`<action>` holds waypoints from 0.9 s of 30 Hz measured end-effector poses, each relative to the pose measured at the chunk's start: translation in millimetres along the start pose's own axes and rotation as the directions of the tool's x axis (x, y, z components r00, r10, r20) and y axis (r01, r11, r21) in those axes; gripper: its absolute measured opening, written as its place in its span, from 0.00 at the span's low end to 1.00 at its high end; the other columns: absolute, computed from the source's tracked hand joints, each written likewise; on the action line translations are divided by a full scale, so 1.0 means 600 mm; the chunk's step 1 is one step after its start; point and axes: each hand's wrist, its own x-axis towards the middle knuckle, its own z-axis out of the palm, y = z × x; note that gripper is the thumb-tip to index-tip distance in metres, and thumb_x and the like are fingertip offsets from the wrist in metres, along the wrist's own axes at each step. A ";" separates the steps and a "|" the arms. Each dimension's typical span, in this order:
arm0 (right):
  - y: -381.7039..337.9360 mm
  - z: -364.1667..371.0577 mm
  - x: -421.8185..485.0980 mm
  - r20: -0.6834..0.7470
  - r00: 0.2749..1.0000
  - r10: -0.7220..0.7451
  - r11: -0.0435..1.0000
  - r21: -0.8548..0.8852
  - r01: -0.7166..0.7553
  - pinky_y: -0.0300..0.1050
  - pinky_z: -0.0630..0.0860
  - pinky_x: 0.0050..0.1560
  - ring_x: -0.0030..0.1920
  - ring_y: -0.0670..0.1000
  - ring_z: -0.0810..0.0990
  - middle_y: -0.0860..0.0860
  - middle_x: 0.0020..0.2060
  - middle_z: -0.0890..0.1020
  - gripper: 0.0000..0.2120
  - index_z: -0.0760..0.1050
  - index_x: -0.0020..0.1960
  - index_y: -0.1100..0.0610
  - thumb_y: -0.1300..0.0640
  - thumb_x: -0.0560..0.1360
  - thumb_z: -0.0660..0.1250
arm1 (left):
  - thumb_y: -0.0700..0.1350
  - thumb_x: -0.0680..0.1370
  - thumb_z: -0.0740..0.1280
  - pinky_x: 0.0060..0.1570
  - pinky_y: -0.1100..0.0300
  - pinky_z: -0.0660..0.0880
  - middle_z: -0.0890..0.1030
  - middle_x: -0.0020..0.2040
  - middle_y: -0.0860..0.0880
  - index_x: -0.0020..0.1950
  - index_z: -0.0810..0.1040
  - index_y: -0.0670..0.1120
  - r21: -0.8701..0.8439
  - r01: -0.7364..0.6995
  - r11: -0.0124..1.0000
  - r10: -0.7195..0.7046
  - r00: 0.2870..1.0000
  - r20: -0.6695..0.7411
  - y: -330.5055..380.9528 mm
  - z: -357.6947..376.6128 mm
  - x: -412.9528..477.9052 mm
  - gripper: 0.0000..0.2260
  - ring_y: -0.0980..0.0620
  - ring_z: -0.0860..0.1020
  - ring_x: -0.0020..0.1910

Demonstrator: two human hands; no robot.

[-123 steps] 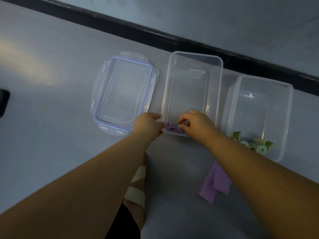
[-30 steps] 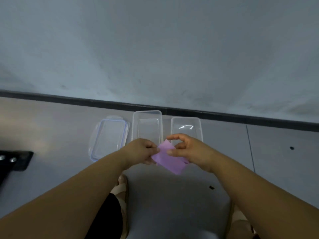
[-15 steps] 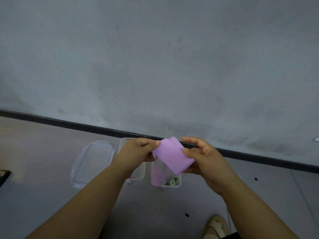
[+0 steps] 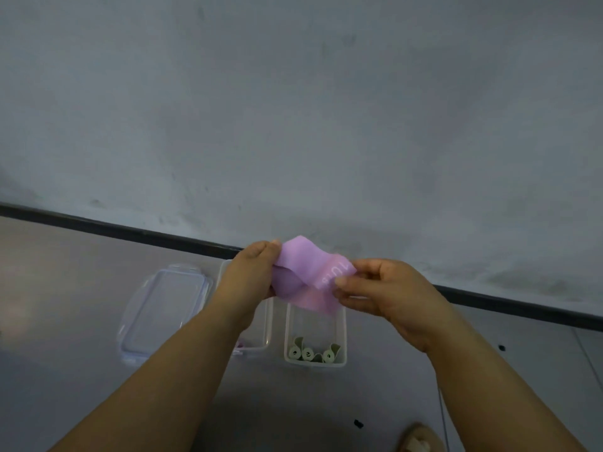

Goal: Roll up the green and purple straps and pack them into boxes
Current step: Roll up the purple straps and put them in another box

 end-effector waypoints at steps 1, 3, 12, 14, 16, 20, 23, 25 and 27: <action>0.001 -0.001 0.004 -0.006 1.000 0.010 0.996 -0.087 -0.010 0.39 0.80 0.44 0.40 0.49 0.84 0.54 0.41 0.85 0.07 0.80 0.49 0.59 0.60 0.72 0.70 | 0.47 0.82 0.56 0.46 0.53 0.77 0.75 0.50 0.45 0.52 0.73 0.47 -0.009 0.004 1.000 -0.004 1.000 -0.019 0.006 0.001 0.004 0.08 0.45 0.75 0.51; 0.001 0.001 0.012 -0.035 0.999 0.011 0.982 -0.189 -0.018 0.40 0.80 0.41 0.36 0.47 0.82 0.50 0.36 0.83 0.05 0.81 0.44 0.56 0.55 0.72 0.69 | 0.48 0.81 0.57 0.50 0.52 0.76 0.76 0.50 0.46 0.53 0.75 0.47 -0.037 0.018 0.999 -0.020 0.997 -0.069 0.013 -0.004 0.018 0.08 0.45 0.75 0.51; -0.004 0.003 0.052 -0.074 0.994 -0.084 0.994 -0.073 0.078 0.46 0.74 0.48 0.39 0.48 0.76 0.46 0.32 0.79 0.13 0.77 0.32 0.52 0.56 0.75 0.64 | 0.50 0.79 0.61 0.58 0.47 0.74 0.80 0.44 0.47 0.38 0.77 0.50 0.001 0.028 1.000 -0.028 0.993 -0.116 0.010 -0.031 0.049 0.12 0.45 0.78 0.50; -0.006 0.005 0.056 -0.057 0.996 -0.073 0.997 -0.023 0.072 0.46 0.72 0.41 0.36 0.48 0.74 0.46 0.30 0.78 0.13 0.77 0.32 0.51 0.57 0.75 0.63 | 0.50 0.80 0.61 0.57 0.47 0.74 0.79 0.42 0.47 0.37 0.76 0.49 -0.021 0.035 0.999 -0.037 0.992 -0.118 0.013 -0.033 0.048 0.13 0.45 0.77 0.48; -0.009 0.008 0.056 -0.053 0.996 -0.066 0.997 -0.039 0.064 0.44 0.70 0.38 0.35 0.47 0.74 0.46 0.32 0.79 0.08 0.77 0.37 0.52 0.56 0.74 0.64 | 0.50 0.80 0.61 0.56 0.47 0.75 0.79 0.45 0.47 0.40 0.76 0.50 -0.037 0.054 0.998 -0.058 0.993 -0.106 0.015 -0.035 0.049 0.11 0.44 0.77 0.51; -0.016 0.008 0.054 -0.036 0.995 -0.093 0.996 -0.016 0.092 0.39 0.73 0.36 0.34 0.44 0.78 0.47 0.35 0.82 0.02 0.77 0.44 0.52 0.56 0.74 0.65 | 0.50 0.80 0.61 0.55 0.48 0.76 0.81 0.50 0.46 0.44 0.78 0.51 0.046 0.075 0.996 -0.074 0.997 -0.031 0.008 -0.040 0.050 0.09 0.44 0.78 0.53; -0.021 0.009 0.056 -0.019 0.993 -0.113 0.993 0.011 0.114 0.38 0.74 0.36 0.35 0.44 0.78 0.47 0.35 0.82 0.03 0.77 0.46 0.53 0.57 0.75 0.64 | 0.51 0.80 0.59 0.63 0.46 0.72 0.78 0.59 0.50 0.59 0.76 0.52 0.219 0.023 0.975 -0.041 0.996 0.078 0.001 -0.037 0.046 0.11 0.48 0.76 0.59; -0.024 0.012 0.060 -0.004 0.992 -0.123 0.992 0.041 0.123 0.42 0.73 0.40 0.36 0.46 0.77 0.49 0.36 0.81 0.04 0.76 0.46 0.54 0.58 0.75 0.63 | 0.47 0.80 0.57 0.67 0.50 0.66 0.74 0.64 0.55 0.65 0.72 0.57 0.275 -0.038 0.961 0.001 0.991 0.134 0.008 -0.032 0.039 0.14 0.53 0.71 0.64; -0.026 0.015 0.064 0.014 0.992 -0.122 0.990 0.072 0.121 0.44 0.73 0.41 0.36 0.46 0.78 0.50 0.36 0.82 0.05 0.76 0.47 0.56 0.58 0.76 0.62 | 0.40 0.79 0.57 0.66 0.56 0.66 0.73 0.64 0.59 0.63 0.71 0.62 0.223 -0.149 0.963 0.088 0.961 0.261 0.018 -0.029 0.030 0.20 0.59 0.70 0.64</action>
